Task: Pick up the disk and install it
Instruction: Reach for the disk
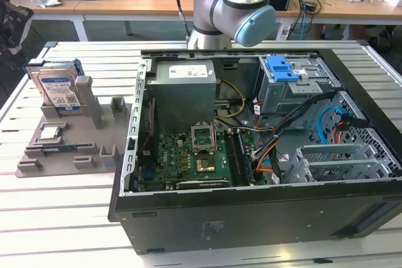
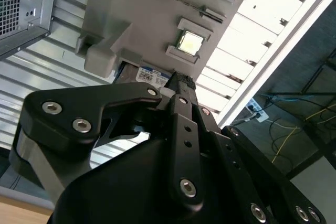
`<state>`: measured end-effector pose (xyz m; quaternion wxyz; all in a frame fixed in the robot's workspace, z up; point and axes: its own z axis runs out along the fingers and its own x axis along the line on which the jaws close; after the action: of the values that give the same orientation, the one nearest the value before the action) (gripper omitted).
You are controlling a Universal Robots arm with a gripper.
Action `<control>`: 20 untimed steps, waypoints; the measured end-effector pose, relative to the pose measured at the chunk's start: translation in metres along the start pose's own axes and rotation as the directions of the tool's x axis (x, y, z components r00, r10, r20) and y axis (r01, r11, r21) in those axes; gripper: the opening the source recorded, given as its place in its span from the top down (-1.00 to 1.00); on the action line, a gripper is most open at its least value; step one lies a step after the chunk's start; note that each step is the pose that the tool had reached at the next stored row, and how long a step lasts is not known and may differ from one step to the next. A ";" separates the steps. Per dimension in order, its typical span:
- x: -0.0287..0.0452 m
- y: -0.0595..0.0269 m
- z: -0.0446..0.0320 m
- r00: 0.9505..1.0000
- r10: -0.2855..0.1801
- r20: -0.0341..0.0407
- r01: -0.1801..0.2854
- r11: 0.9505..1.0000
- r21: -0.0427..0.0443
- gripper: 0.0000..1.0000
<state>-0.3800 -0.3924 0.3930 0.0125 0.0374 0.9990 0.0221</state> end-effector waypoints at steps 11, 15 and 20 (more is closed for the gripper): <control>0.0209 -0.0013 -0.0005 1.000 0.000 0.000 0.000 1.000 0.000 0.80; 0.0266 -0.0017 -0.0006 1.000 0.000 0.000 0.000 1.000 0.000 0.80; 0.0342 -0.0018 -0.0006 1.000 0.000 0.000 0.000 1.000 0.000 0.80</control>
<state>-0.4142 -0.3916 0.3928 0.0125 0.0374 0.9990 0.0220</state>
